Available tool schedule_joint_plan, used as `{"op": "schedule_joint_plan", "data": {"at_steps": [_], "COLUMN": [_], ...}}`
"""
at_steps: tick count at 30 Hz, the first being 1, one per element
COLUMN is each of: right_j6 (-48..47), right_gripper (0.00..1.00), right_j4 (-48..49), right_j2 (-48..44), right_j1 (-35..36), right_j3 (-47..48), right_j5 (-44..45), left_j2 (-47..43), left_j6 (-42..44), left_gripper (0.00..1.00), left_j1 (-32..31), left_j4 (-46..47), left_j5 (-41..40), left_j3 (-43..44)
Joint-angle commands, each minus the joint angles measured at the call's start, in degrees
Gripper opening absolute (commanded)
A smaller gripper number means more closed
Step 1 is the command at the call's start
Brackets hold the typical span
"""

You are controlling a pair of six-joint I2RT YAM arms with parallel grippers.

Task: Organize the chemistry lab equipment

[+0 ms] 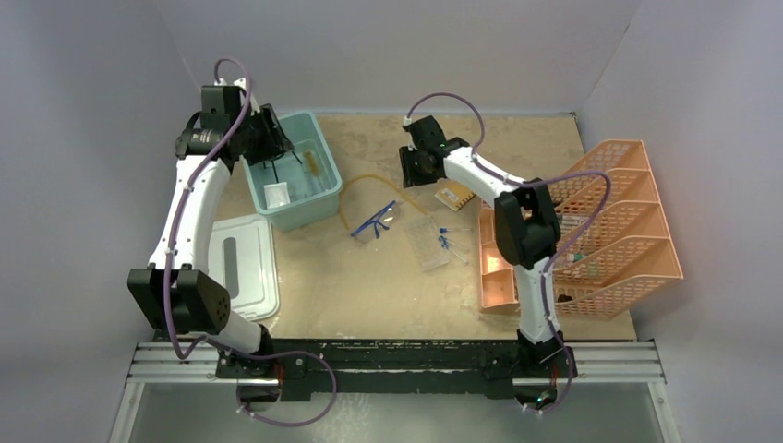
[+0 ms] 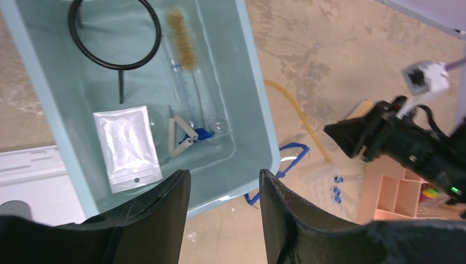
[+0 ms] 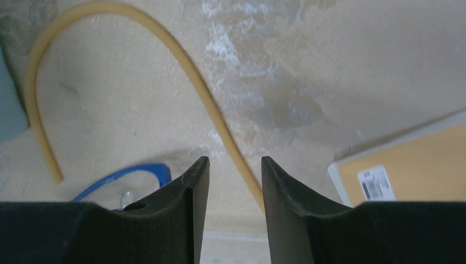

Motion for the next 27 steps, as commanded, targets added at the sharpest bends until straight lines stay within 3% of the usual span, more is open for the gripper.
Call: {"op": "schedule_joint_plan", "data": {"at_steps": [1, 9, 18, 27], "right_j6": [-4.7, -6.5, -8.9, -9.4], "right_gripper": [0.43, 0.44, 0.44, 0.37], "right_j4": [-3.2, -4.8, -7.6, -10.4], "right_j2": [4.4, 11.4, 16.7, 21.5], "right_j1": [0.3, 1.1, 4.2, 5.3], "right_j3": [8.6, 16.3, 22.7, 27.4], "right_j5": [2.5, -0.1, 3.1, 7.0], "left_j2": [-2.8, -3.4, -3.8, -4.2], "left_j6": [-2.4, -4.5, -5.3, -4.9], "left_gripper": [0.49, 0.49, 0.50, 0.50], "left_j1": [0.4, 0.4, 0.4, 0.4], "left_j4": [4.6, 4.7, 4.6, 3.5], "left_j5": [5.5, 6.6, 7.0, 6.4], "left_j3": [-1.5, -2.0, -2.2, -3.0]}}
